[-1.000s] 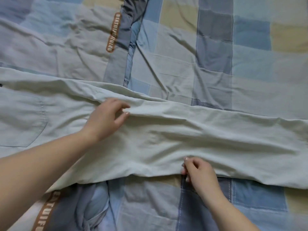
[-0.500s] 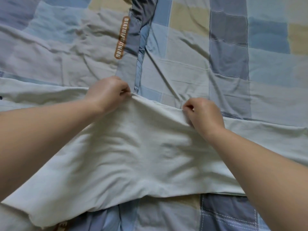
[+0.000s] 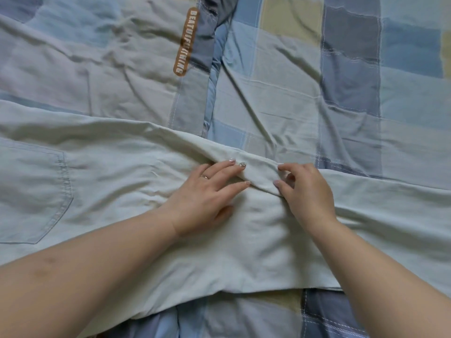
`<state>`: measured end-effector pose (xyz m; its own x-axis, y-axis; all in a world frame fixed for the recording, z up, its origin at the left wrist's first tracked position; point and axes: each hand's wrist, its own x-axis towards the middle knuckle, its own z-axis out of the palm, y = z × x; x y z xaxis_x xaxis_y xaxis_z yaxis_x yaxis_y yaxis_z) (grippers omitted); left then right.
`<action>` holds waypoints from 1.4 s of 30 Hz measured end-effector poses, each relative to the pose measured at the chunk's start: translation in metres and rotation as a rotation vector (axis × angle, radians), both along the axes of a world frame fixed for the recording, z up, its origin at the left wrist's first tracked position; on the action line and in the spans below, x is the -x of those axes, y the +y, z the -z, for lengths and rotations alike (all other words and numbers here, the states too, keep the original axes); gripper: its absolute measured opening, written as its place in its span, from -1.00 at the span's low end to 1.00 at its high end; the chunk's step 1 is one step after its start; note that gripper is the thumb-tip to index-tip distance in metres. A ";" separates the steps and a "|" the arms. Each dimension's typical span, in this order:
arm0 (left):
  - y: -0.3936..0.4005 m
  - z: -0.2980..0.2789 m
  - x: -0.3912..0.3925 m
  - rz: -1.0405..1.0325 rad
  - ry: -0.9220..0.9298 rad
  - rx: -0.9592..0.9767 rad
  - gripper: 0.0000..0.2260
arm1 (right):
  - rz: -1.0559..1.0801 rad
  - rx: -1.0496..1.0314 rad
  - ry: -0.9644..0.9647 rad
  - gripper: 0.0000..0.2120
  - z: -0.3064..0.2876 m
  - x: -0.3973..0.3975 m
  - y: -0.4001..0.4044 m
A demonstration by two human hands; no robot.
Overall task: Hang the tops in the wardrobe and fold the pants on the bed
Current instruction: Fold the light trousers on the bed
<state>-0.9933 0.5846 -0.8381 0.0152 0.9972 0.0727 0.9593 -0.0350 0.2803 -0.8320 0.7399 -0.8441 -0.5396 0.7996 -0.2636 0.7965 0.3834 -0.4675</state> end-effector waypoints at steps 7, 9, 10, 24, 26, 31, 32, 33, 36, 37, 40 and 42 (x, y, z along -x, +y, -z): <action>-0.003 0.009 -0.001 0.009 0.138 0.120 -0.39 | -0.064 -0.074 -0.101 -0.94 0.002 -0.001 0.019; -0.002 0.009 0.000 0.012 0.150 0.139 -0.37 | -0.064 -0.080 -0.091 -0.93 0.002 -0.003 0.021; -0.002 0.010 0.000 0.013 0.147 0.148 -0.37 | -0.058 -0.084 -0.087 -0.93 0.002 -0.004 0.022; 0.002 0.010 -0.004 -0.013 0.142 0.206 -0.35 | -0.136 -0.223 -0.138 -0.84 -0.008 0.014 0.060; 0.002 0.010 -0.004 -0.047 0.179 0.205 -0.34 | -0.035 -0.199 -0.052 -0.82 -0.008 0.016 0.061; 0.014 0.018 -0.026 -0.082 0.197 0.178 -0.40 | -0.173 -0.270 -0.012 -0.59 0.004 0.004 0.004; 0.020 0.021 -0.033 -0.090 0.192 0.195 -0.41 | -0.228 -0.296 -0.043 -0.56 0.008 0.001 -0.010; 0.026 0.025 -0.037 -0.111 0.184 0.230 -0.40 | -0.277 -0.330 -0.071 -0.54 0.014 -0.002 -0.021; 0.042 0.035 -0.024 -0.206 0.208 0.285 -0.28 | -0.375 -0.398 -0.170 -0.48 0.028 -0.006 -0.021; 0.045 0.038 -0.014 -0.225 0.237 0.298 -0.25 | -0.403 -0.385 -0.202 -0.43 0.031 -0.009 -0.014; 0.043 0.040 0.018 -0.242 0.348 0.359 -0.18 | -0.450 -0.325 -0.314 -0.30 0.043 -0.040 0.008; 0.038 0.036 0.032 -0.280 0.398 0.404 -0.16 | -0.391 -0.296 -0.436 -0.25 0.046 -0.073 0.026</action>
<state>-1.0251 0.6230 -0.8745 -0.3020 0.9149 -0.2681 0.9503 0.2664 -0.1613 -0.7586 0.7655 -0.8898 -0.6988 0.6382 -0.3231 0.6646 0.7463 0.0366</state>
